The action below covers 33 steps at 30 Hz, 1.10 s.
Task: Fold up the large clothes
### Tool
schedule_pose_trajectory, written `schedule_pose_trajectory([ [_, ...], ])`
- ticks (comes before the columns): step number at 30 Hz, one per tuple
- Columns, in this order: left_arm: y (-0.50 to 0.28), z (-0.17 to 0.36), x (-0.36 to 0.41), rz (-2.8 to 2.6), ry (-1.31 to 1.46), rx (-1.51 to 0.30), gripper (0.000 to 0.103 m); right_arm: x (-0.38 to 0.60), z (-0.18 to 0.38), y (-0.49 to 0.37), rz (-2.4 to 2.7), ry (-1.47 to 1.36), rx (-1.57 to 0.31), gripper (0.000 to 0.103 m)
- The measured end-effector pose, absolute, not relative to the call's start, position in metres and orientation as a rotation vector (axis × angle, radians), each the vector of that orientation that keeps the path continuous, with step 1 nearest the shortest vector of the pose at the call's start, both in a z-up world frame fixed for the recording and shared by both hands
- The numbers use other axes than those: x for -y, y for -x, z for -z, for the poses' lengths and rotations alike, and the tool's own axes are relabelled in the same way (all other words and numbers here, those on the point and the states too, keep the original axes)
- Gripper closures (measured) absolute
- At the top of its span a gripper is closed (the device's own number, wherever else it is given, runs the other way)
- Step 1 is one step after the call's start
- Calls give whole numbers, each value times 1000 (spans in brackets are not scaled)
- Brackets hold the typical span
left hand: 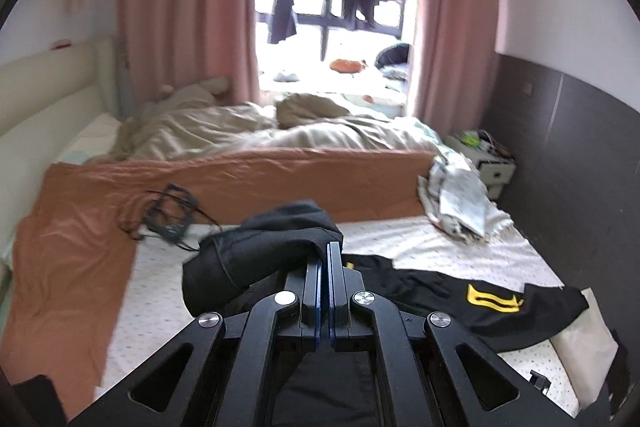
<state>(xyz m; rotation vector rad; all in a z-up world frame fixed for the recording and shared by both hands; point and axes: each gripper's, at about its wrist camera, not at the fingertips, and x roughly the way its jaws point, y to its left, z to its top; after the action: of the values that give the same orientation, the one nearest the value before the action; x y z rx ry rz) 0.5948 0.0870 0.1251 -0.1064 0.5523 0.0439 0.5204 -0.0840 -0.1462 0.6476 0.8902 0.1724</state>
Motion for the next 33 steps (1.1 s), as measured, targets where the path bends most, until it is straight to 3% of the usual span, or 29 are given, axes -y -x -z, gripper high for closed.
schedule_pose_trajectory([
  [10,-651,-59,-20,27,112,-678,102,109,163,-529,-120,-717,-914,26],
  [11,-654,-51,-17,30,109,-700,97,111,164,-529,-118,-722,-917,26],
  [13,-662,-23,-12,88,145,-789,80,117,167,-531,-107,-736,-922,26],
  [15,-660,0,-14,128,206,-839,33,123,168,-530,-88,-742,-920,26],
  [17,-648,19,-21,147,268,-825,19,128,168,-531,-68,-747,-915,26],
  [33,-528,98,-138,-28,501,-710,20,62,144,-532,-125,-534,-898,26],
])
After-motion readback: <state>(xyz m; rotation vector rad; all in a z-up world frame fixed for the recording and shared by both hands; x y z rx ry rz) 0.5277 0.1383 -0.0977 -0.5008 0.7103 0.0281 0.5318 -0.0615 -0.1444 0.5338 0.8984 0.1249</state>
